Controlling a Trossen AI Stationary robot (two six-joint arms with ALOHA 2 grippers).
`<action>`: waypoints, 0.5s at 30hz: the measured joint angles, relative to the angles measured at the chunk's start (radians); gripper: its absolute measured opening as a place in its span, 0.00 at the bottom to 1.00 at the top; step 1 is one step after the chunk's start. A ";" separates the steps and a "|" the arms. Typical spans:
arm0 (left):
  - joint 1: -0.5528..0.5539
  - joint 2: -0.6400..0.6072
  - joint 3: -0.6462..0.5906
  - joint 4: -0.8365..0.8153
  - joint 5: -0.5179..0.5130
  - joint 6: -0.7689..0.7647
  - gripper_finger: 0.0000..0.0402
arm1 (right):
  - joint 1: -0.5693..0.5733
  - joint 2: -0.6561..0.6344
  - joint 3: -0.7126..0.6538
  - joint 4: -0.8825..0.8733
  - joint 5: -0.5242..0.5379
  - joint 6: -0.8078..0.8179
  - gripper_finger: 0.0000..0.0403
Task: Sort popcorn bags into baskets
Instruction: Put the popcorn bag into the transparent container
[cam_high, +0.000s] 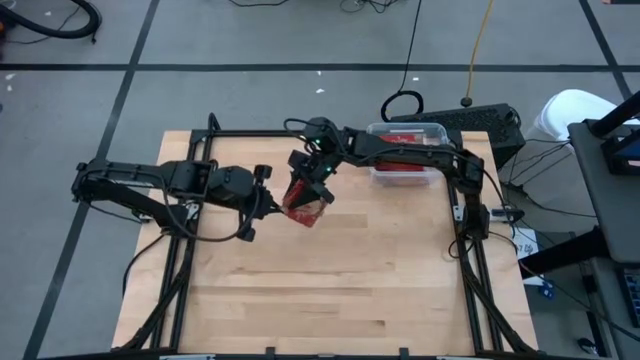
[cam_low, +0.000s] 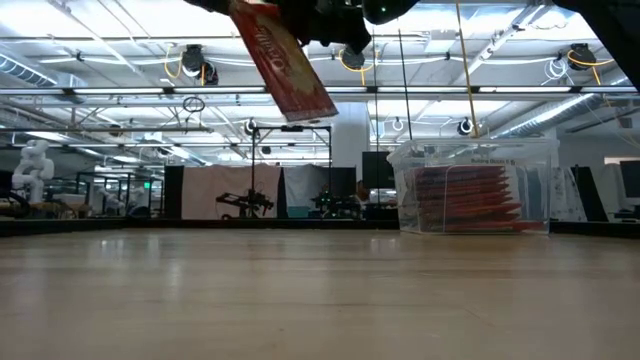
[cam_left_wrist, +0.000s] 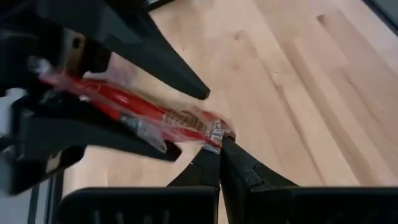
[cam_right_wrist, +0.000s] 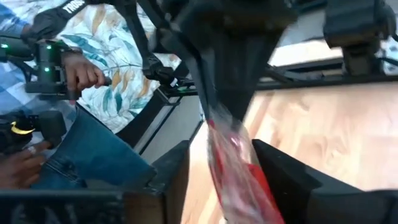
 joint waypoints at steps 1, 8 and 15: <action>0.001 -0.001 0.000 0.000 -0.005 -0.005 0.01 | -0.003 0.000 0.000 -0.014 0.000 0.000 0.39; 0.001 -0.001 0.000 -0.025 -0.040 -0.063 0.01 | -0.027 -0.019 -0.001 -0.131 0.026 -0.001 0.21; 0.000 -0.001 0.000 -0.012 -0.161 -0.207 0.03 | -0.045 -0.077 -0.001 -0.264 0.110 -0.043 0.03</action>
